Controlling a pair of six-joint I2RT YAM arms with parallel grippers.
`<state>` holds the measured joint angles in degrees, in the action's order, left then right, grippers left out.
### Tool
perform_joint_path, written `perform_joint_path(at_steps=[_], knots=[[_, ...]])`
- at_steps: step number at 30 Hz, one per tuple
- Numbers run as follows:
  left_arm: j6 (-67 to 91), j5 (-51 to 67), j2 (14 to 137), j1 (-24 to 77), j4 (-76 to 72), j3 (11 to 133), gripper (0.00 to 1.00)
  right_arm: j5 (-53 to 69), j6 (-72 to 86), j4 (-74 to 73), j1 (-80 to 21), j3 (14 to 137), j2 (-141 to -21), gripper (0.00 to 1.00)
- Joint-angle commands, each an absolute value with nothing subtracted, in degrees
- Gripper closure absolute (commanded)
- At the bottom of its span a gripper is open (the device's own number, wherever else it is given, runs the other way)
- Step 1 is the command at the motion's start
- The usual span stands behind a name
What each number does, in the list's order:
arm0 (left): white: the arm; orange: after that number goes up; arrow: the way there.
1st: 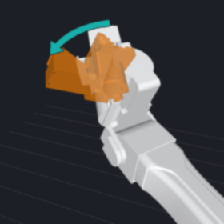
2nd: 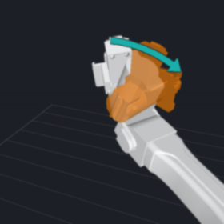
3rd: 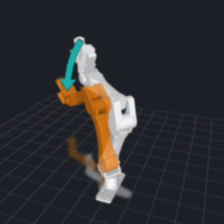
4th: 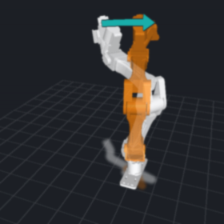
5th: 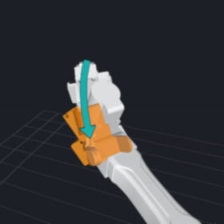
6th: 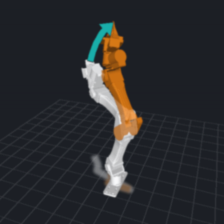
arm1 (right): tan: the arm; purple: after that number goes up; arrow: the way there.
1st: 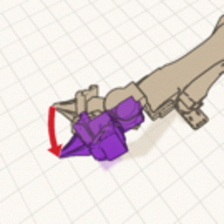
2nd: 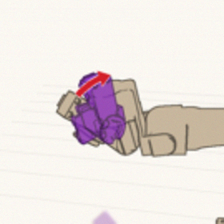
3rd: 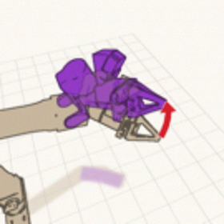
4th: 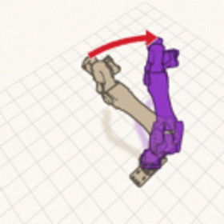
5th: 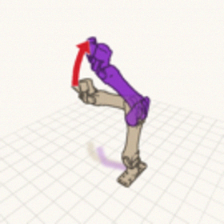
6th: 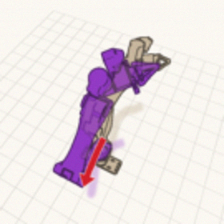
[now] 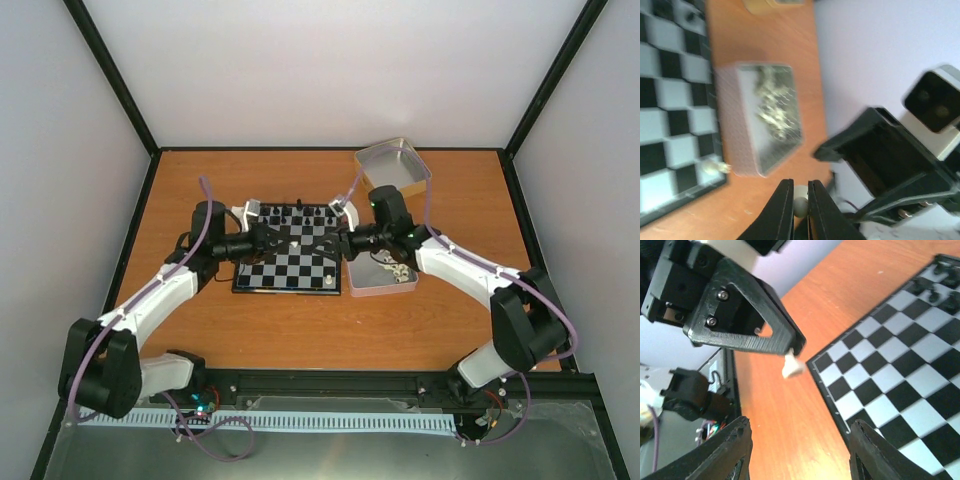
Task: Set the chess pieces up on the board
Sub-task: Place the chess piece on the chessboard.
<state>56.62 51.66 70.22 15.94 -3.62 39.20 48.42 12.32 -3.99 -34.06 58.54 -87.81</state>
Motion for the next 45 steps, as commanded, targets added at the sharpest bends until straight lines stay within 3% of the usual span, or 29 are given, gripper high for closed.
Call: perform_joint_path(at_steps=[1,5,9,20,40,45], knots=[[39.3,24.3,67.3,15.6,16.1,42.8,0.98,39.8,20.2,0.7,-32.4,54.4,-84.1,0.46],[37.5,1.9,66.5,15.6,22.4,41.4,0.99,34.9,22.5,0.7,-32.3,51.3,-82.1,0.46],[37.1,-7.5,67.5,15.6,22.6,39.8,0.99,32.7,22.9,-0.3,-32.3,50.0,-80.7,0.47],[34.8,-7.5,78.4,15.6,17.5,39.2,0.99,30.1,22.0,-3.5,-32.3,49.9,-78.7,0.47],[34.5,-3.5,79.6,15.6,17.1,38.3,0.98,27.2,21.2,-5.9,-32.3,50.9,-79.5,0.48],[35.2,-7.5,79.5,15.6,19.0,38.7,0.87,26.4,21.2,-6.4,-32.3,50.8,-79.1,0.48]])
